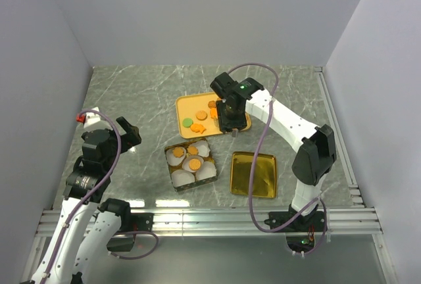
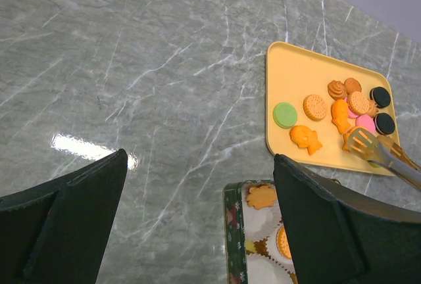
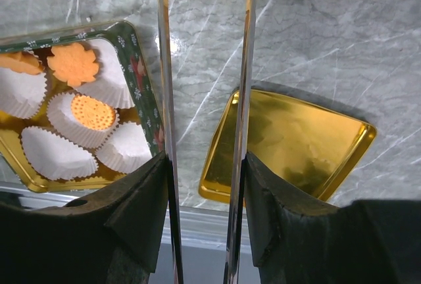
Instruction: Pack the cookies
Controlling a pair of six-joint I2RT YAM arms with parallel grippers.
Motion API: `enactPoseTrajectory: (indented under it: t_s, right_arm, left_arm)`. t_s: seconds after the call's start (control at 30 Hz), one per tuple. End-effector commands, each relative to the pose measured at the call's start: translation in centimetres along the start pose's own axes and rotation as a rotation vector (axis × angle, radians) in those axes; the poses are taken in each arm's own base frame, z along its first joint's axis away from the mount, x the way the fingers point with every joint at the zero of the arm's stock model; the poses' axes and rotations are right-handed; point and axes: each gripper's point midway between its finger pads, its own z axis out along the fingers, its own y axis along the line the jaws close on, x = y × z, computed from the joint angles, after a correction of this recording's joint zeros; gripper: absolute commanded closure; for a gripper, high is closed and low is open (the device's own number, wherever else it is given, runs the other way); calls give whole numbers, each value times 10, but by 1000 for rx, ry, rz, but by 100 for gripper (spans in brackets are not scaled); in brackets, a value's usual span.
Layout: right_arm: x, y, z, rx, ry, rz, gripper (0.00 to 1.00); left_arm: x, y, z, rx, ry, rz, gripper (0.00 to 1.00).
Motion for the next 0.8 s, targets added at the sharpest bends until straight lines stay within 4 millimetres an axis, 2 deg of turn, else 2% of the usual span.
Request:
enactPoseTrajectory:
  t_s: [0.0, 0.77]
  right_arm:
    - [-10, 0, -3, 5, -37, 27, 47]
    - [-12, 0, 28, 50, 16, 34, 47]
  left_arm:
    - [-10, -7, 0, 31, -35, 3, 0]
    - [-9, -8, 1, 37, -29, 6, 1]
